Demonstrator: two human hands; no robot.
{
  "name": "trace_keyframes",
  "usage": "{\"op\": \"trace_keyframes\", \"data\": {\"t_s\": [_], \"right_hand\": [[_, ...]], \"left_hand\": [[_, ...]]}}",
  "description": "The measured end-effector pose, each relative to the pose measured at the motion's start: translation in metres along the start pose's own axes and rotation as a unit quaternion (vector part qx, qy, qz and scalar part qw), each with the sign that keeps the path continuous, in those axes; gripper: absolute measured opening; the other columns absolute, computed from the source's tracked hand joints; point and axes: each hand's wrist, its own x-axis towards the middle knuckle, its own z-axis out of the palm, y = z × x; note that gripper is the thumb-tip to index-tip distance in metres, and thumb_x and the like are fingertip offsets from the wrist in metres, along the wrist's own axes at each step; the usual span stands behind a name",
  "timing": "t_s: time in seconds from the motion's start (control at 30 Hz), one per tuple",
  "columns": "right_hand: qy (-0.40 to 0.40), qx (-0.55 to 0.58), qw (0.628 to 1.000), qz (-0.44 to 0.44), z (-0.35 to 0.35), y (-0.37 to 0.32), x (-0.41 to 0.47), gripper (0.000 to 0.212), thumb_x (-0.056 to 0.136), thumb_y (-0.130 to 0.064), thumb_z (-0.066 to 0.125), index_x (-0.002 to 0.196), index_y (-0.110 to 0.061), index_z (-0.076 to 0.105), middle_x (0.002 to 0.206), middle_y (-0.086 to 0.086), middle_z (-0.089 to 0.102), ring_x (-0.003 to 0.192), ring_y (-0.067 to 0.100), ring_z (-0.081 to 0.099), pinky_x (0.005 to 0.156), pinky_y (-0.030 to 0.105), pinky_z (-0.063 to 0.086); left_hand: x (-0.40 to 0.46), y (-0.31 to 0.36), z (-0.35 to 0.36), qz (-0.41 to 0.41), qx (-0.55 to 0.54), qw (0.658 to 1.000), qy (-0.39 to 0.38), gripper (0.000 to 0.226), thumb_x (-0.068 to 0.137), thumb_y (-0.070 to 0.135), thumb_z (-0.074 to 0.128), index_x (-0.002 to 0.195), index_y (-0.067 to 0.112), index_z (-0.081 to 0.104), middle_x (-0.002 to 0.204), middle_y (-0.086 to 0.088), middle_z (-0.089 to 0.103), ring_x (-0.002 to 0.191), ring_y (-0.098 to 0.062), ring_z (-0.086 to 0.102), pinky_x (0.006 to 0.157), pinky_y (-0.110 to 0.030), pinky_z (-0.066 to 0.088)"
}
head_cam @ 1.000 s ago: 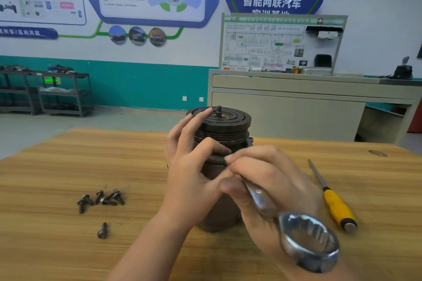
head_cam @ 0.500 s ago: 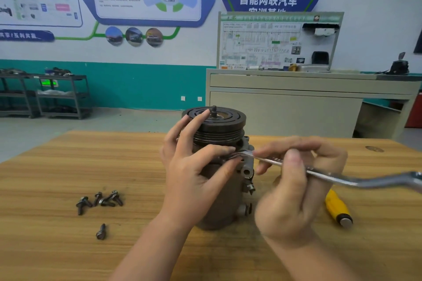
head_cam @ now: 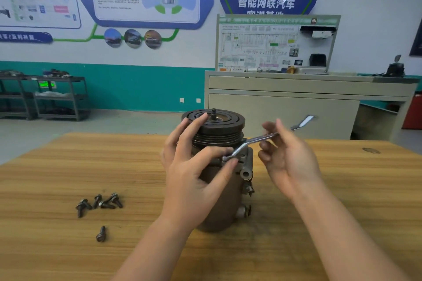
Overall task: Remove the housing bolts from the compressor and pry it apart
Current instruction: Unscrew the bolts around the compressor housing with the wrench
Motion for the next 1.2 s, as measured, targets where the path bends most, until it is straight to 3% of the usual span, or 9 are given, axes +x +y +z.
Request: {"op": "trace_keyframes", "data": {"t_s": [0.13, 0.23, 0.33, 0.47, 0.57, 0.63, 0.9, 1.03, 1.2], "right_hand": [[-0.062, -0.017, 0.984, -0.166, 0.015, -0.005, -0.026, 0.020, 0.101, -0.025, 0.040, 0.086, -0.014, 0.046, 0.072, 0.009, 0.070, 0.046, 0.015, 0.059, 0.041, 0.018, 0.041], [-0.028, -0.098, 0.959, -0.264, 0.025, 0.000, -0.041, 0.019, 0.100, -0.030, 0.034, 0.088, -0.017, 0.041, 0.069, 0.008, 0.069, 0.045, 0.018, 0.060, 0.042, 0.022, 0.045], [-0.018, -0.130, 0.924, -0.360, 0.028, 0.009, -0.051, 0.023, 0.103, -0.038, 0.031, 0.089, -0.023, 0.040, 0.074, 0.003, 0.069, 0.048, 0.018, 0.059, 0.047, 0.023, 0.045], [-0.060, -0.146, 0.861, -0.483, 0.024, 0.018, -0.059, 0.017, 0.104, -0.038, 0.034, 0.099, -0.026, 0.046, 0.081, 0.008, 0.066, 0.052, 0.019, 0.057, 0.051, 0.027, 0.045], [-0.085, -0.176, 0.825, -0.530, 0.022, 0.017, -0.059, 0.019, 0.105, -0.035, 0.036, 0.103, -0.036, 0.055, 0.080, 0.014, 0.065, 0.052, 0.021, 0.055, 0.051, 0.029, 0.043], [-0.089, -0.182, 0.822, -0.532, 0.020, 0.015, -0.058, 0.022, 0.104, -0.037, 0.037, 0.098, -0.036, 0.059, 0.077, 0.012, 0.066, 0.053, 0.024, 0.056, 0.049, 0.030, 0.043], [0.070, -0.023, 0.960, -0.271, 0.018, 0.004, -0.038, 0.046, 0.095, -0.029, 0.035, 0.053, -0.024, 0.054, 0.053, 0.008, 0.064, 0.036, 0.020, 0.044, 0.042, 0.018, 0.037], [0.094, 0.059, 0.992, -0.055, 0.006, -0.010, -0.010, 0.035, 0.102, -0.026, 0.042, 0.070, -0.016, 0.051, 0.050, 0.006, 0.061, 0.032, 0.014, 0.044, 0.038, 0.015, 0.036], [0.041, 0.128, 0.980, 0.144, -0.007, 0.001, 0.008, 0.027, 0.095, -0.033, 0.054, 0.080, -0.011, 0.052, 0.055, 0.002, 0.062, 0.038, 0.006, 0.051, 0.036, 0.015, 0.042]], "left_hand": [[-0.001, -0.003, -0.003, -0.033, -0.079, 0.996, 0.036, 0.031, 0.079, 0.042, 0.067, 0.106, 0.032, 0.058, 0.146, 0.002, 0.039, 0.138, -0.018, 0.033, 0.113, -0.036, 0.030], [0.005, -0.013, -0.012, -0.239, -0.211, 0.943, 0.094, 0.032, 0.081, 0.055, 0.055, 0.109, 0.040, 0.049, 0.138, 0.021, 0.045, 0.128, 0.006, 0.040, 0.107, -0.025, 0.035], [0.008, -0.036, -0.018, -0.384, -0.298, 0.874, 0.012, 0.040, 0.091, 0.060, 0.037, 0.109, 0.038, 0.065, 0.118, 0.019, 0.065, 0.116, 0.002, 0.054, 0.110, -0.039, 0.035], [0.007, -0.044, -0.019, -0.371, -0.289, 0.877, -0.099, 0.048, 0.097, 0.056, 0.035, 0.125, 0.030, 0.063, 0.126, 0.009, 0.065, 0.126, -0.010, 0.052, 0.112, -0.042, 0.034], [0.008, -0.042, -0.020, -0.355, -0.261, 0.895, -0.067, 0.032, 0.099, 0.042, 0.042, 0.118, 0.031, 0.065, 0.110, 0.023, 0.069, 0.108, 0.009, 0.057, 0.089, -0.007, 0.044], [0.009, -0.036, -0.018, -0.368, -0.247, 0.896, -0.036, 0.024, 0.099, 0.035, 0.045, 0.110, 0.032, 0.065, 0.100, 0.029, 0.068, 0.096, 0.016, 0.058, 0.070, 0.001, 0.042], [-0.002, -0.023, -0.008, -0.325, -0.231, 0.908, 0.127, 0.010, 0.096, 0.018, 0.051, 0.089, 0.019, 0.058, 0.081, 0.017, 0.067, 0.078, 0.002, 0.059, 0.067, -0.008, 0.044], [-0.003, -0.013, -0.011, -0.258, -0.274, 0.904, 0.204, 0.019, 0.089, 0.019, 0.043, 0.071, 0.023, 0.048, 0.066, 0.010, 0.055, 0.067, -0.005, 0.052, 0.060, -0.016, 0.044], [-0.002, -0.010, -0.006, -0.248, -0.272, 0.904, 0.217, 0.016, 0.088, 0.017, 0.042, 0.096, 0.012, 0.055, 0.088, 0.012, 0.065, 0.085, 0.001, 0.062, 0.076, -0.014, 0.047]]}}
